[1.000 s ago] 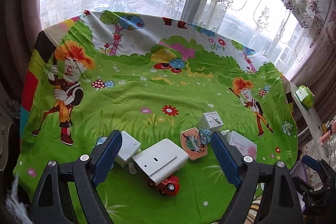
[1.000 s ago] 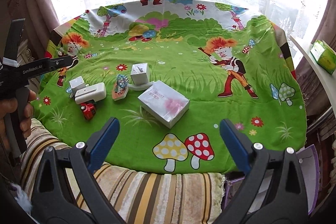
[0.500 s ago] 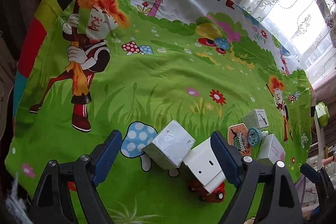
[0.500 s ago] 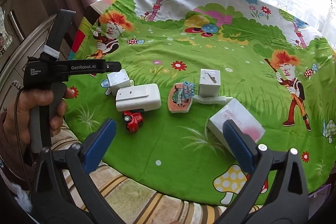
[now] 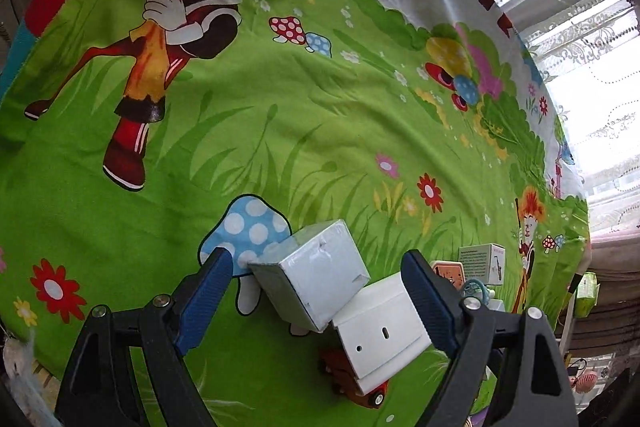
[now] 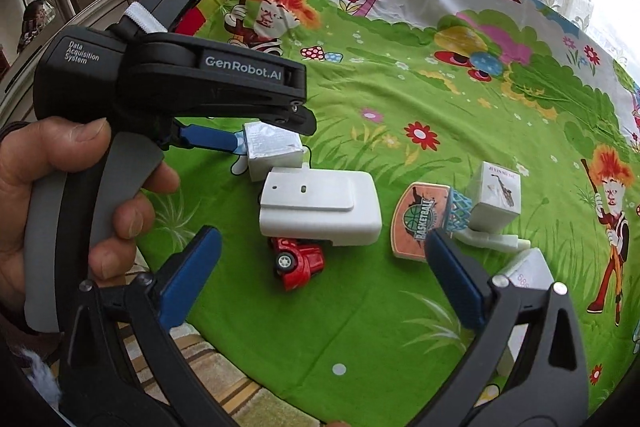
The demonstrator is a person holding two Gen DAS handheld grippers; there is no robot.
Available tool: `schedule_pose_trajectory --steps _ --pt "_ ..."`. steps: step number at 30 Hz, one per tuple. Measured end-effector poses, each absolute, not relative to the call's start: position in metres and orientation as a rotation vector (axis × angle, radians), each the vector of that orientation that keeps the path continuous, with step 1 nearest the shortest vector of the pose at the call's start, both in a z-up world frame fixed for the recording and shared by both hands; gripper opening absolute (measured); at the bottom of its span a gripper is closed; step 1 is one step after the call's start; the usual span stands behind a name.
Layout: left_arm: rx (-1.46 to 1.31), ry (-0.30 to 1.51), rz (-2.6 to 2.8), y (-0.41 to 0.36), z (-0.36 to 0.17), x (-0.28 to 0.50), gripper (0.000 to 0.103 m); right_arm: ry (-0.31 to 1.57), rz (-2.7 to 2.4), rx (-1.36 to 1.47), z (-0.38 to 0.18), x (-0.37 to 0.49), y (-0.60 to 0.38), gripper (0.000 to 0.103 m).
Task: Organize rigid objects
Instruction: 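Grasp the small white cube box with the left tool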
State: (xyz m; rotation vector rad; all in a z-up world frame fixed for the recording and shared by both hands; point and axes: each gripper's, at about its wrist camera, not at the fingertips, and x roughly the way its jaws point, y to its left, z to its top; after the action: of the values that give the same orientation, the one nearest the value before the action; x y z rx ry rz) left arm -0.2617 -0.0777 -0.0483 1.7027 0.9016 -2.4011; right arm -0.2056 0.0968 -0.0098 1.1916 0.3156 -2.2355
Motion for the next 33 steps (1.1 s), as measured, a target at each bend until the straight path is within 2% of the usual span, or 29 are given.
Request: schedule_pose_trajectory --steps 2,5,6,10,33 --pt "1.708 0.855 -2.401 -0.075 -0.051 -0.265 0.084 0.320 -2.229 1.199 -0.014 -0.210 0.095 0.102" --pt "1.732 0.825 -2.403 -0.073 -0.057 -0.266 0.067 0.308 -2.209 1.211 -0.019 -0.216 0.091 0.103" --pt "1.737 0.806 -2.413 -0.072 -0.058 -0.267 0.066 0.309 -2.203 1.213 -0.021 -0.217 0.090 0.103" --pt "1.713 0.795 -2.470 -0.075 -0.057 -0.262 0.064 0.314 -2.200 1.236 -0.029 -0.226 0.088 0.103" --pt "1.428 0.840 -2.605 -0.088 -0.040 -0.206 0.062 0.007 -2.104 1.354 -0.057 -0.263 0.096 0.102"
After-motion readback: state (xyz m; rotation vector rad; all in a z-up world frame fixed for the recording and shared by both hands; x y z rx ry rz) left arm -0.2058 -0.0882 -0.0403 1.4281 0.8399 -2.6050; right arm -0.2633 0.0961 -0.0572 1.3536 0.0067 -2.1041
